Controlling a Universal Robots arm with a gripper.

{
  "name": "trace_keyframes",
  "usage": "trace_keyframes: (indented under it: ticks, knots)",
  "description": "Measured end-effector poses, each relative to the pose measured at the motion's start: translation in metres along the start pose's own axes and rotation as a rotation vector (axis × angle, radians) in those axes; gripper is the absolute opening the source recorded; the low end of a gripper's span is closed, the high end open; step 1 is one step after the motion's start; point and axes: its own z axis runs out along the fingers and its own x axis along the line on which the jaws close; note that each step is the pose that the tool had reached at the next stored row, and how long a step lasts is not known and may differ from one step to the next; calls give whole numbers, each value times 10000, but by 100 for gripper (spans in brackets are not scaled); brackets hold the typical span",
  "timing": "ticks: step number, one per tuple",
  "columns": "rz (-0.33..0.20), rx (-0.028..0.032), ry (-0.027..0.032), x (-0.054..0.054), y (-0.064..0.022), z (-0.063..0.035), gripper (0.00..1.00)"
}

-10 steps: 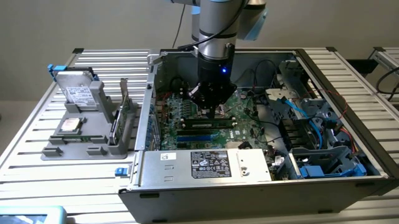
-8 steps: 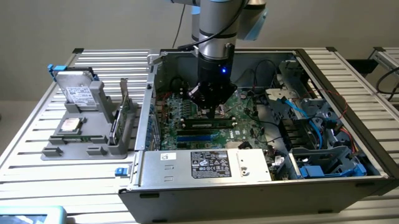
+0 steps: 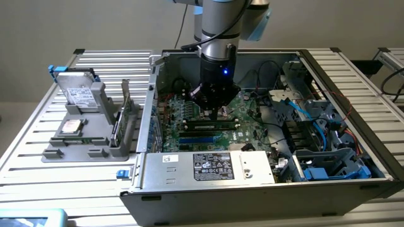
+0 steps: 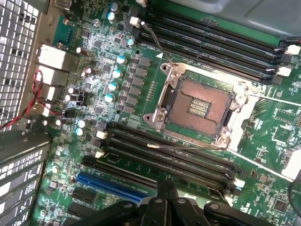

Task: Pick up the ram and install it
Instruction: 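Press down the ram until it locks into place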

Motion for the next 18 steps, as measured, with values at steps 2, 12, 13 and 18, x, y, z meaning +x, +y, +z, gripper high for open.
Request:
trace_keyframes:
  ticks: [2,12,13,18]
  knots:
    - [172,-3,5,0,0,0,11]
    - [1021,-21,17,0,0,0,11]
    - [1104,-22,19,0,0,0,11]
    - [1501,-35,34,0,0,0,11]
